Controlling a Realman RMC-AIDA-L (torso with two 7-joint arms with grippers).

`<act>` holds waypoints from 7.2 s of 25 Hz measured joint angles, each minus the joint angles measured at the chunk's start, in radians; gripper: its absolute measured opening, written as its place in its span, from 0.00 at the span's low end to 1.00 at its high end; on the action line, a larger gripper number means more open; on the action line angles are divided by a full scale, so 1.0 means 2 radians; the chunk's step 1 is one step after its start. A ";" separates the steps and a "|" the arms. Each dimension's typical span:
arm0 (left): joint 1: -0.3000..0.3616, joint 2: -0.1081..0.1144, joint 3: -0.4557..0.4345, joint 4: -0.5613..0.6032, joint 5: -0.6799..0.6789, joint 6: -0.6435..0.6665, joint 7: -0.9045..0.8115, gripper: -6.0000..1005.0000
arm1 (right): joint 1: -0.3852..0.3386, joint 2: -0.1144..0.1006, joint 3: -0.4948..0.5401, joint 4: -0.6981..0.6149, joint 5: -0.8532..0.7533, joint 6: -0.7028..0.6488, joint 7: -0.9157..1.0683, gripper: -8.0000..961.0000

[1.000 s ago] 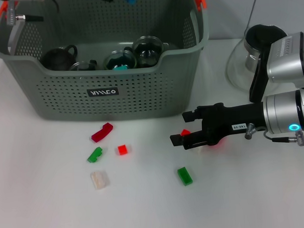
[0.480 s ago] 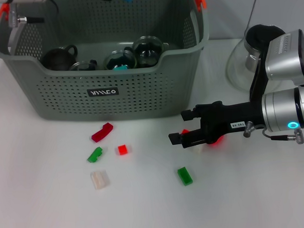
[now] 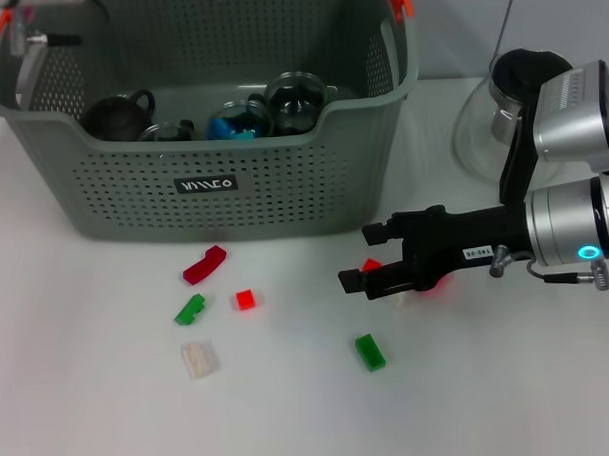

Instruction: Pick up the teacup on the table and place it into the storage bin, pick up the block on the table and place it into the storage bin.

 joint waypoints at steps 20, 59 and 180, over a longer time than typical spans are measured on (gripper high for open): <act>0.163 -0.053 0.026 0.173 0.051 0.325 0.238 0.94 | 0.000 0.004 0.004 0.001 0.001 0.005 0.000 0.96; 0.152 -0.065 0.185 0.025 0.219 0.114 0.123 0.94 | -0.006 0.007 0.005 0.000 0.004 0.008 0.004 0.96; 0.163 -0.066 0.222 0.081 0.236 0.068 0.007 0.86 | -0.013 0.005 0.011 0.002 0.001 0.013 0.002 0.96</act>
